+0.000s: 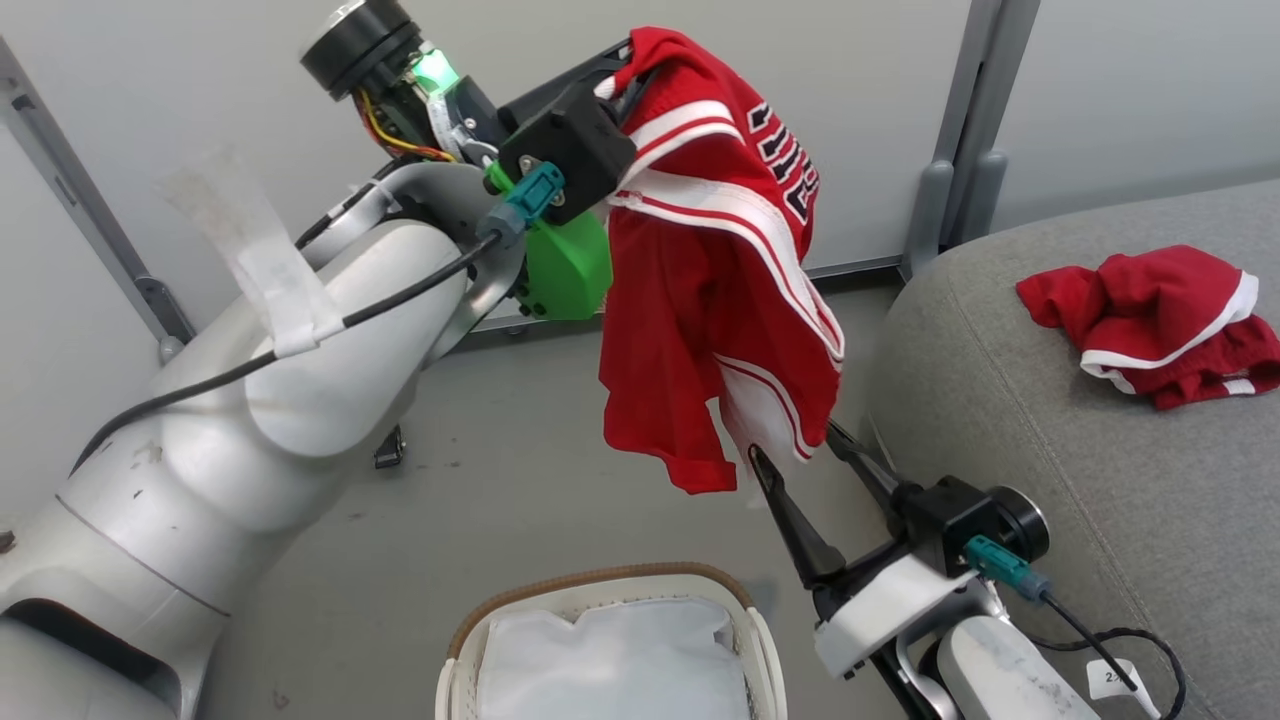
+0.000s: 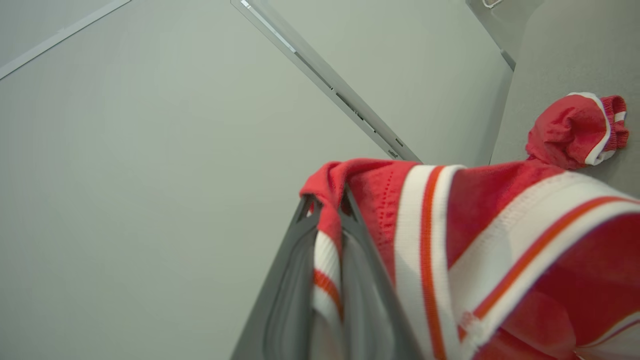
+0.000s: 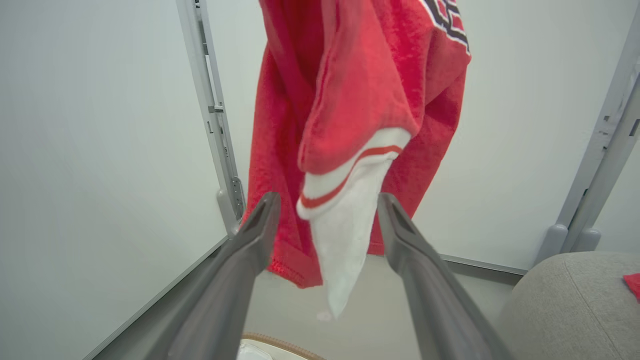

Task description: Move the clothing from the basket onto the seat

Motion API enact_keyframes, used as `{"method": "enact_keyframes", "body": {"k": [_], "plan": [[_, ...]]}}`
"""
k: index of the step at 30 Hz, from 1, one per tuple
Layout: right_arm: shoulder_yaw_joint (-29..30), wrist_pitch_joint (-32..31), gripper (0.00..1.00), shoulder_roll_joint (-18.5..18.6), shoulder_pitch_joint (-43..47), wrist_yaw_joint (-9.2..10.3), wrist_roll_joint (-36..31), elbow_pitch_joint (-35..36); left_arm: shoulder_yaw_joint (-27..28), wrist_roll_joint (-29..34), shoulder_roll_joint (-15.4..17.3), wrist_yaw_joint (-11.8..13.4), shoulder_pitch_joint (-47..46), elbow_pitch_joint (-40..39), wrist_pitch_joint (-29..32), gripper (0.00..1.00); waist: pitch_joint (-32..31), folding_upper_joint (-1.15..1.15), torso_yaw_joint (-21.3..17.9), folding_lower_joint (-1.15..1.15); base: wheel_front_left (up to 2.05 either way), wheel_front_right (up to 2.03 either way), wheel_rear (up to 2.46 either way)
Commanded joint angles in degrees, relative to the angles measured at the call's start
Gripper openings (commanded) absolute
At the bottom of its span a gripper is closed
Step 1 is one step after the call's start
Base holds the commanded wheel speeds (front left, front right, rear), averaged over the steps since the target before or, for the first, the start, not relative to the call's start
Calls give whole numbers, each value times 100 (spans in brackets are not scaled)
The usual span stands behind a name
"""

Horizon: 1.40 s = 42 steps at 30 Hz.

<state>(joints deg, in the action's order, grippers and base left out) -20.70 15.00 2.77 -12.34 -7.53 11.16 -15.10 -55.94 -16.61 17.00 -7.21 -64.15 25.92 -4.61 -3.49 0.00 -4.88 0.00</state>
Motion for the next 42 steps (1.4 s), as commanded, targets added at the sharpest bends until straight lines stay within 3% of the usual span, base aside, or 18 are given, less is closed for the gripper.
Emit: {"method": "enact_keyframes", "body": {"k": [1,10,11,12,13,14,15,23,26,27,28,29,42], "plan": [[75,28,100,22,-114,8,-41,-51,-22,-27,-46,36,-72,-55,-23,0,-35,0,74,0,0,0,0],[397,28,100,20,-660,8,-214,-293,-178,-112,-171,30,60,-320,-28,0,-63,0,257,0,0,0,0],[416,28,50,20,-730,8,-242,-328,-186,-129,-159,41,114,-337,-34,0,-65,0,271,0,0,0,0],[430,28,37,20,-781,8,-266,-357,-195,-150,-142,49,157,-342,-31,0,-66,0,280,0,0,0,0],[436,27,33,21,-827,8,-291,-401,-198,-182,-127,64,206,-343,-26,0,-68,0,289,0,0,0,0],[448,28,3,21,-863,8,-320,-441,-186,-223,-118,85,261,-340,-26,0,-69,0,298,0,0,0,0],[456,28,0,21,-886,8,-348,-480,-170,-262,-107,103,308,-335,-31,0,-69,0,303,0,0,0,0],[567,28,0,21,-983,8,-489,-619,54,-874,-8,384,1295,-315,-252,0,-60,0,284,0,0,0,0],[613,28,0,21,-1006,8,-520,-613,160,-1119,29,564,1849,-298,-510,25,-41,0,263,0,0,0,0],[631,28,0,20,-1013,8,-533,-608,175,-1178,24,606,2010,-290,-593,47,-34,0,263,0,0,0,0],[658,28,0,20,-1024,8,-548,-599,197,-1251,16,655,2193,-280,-689,95,-26,0,263,0,0,0,0],[675,28,0,20,-1035,8,-550,-590,215,-1294,20,700,2327,-269,-753,100,-21,0,260,0,0,0,0],[963,28,0,21,-1057,8,-779,-463,673,-1592,-291,1065,4083,-344,-1063,100,36,0,286,0,0,0,0]]}}
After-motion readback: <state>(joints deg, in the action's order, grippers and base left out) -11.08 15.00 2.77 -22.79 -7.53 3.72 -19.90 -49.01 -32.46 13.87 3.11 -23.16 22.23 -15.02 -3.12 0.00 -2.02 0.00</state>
